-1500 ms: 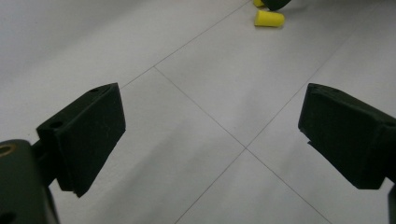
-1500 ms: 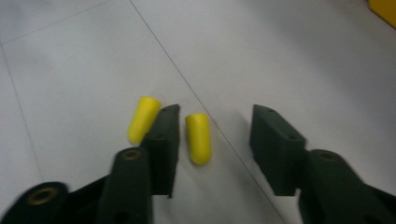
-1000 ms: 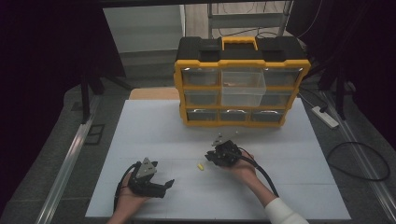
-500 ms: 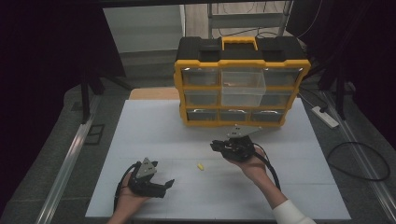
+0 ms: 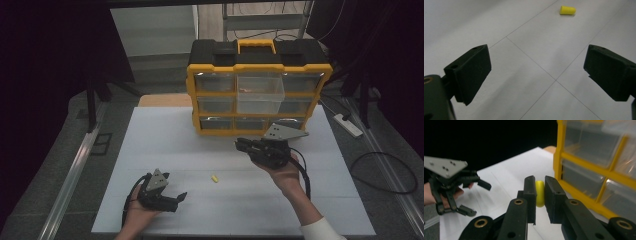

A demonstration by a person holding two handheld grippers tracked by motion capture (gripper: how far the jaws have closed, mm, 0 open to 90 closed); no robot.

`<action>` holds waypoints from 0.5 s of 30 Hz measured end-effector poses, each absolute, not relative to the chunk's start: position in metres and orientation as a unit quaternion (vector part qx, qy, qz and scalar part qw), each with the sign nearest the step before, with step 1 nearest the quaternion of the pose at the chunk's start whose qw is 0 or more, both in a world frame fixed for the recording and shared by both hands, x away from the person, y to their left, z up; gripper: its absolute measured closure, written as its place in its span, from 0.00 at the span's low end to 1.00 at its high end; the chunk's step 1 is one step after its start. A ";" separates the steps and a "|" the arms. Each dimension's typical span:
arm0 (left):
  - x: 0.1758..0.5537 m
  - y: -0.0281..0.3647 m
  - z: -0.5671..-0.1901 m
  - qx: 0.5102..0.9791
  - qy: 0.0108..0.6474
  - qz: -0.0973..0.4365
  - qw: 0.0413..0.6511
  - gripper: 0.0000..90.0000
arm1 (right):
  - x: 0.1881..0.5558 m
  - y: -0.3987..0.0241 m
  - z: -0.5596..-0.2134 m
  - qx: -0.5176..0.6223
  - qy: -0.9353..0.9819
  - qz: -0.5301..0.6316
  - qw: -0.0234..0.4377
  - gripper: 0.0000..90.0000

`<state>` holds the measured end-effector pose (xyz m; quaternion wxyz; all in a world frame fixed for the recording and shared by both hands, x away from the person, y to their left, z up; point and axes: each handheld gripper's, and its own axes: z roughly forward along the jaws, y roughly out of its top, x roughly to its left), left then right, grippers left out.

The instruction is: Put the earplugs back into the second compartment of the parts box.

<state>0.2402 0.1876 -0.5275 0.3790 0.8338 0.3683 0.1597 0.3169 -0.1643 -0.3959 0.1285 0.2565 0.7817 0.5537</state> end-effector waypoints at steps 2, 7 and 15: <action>0.240 0.187 -0.528 0.834 0.368 0.160 0.379 0.08 | 0.314 -0.168 -0.388 0.254 0.775 0.563 0.134 0.88; 0.240 0.187 -0.528 0.834 0.368 0.159 0.378 0.08 | 0.310 -0.175 -0.377 0.251 0.765 0.576 0.143 0.89; 0.240 0.187 -0.528 0.835 0.368 0.159 0.378 0.08 | 0.304 -0.190 -0.358 0.250 0.746 0.598 0.155 0.89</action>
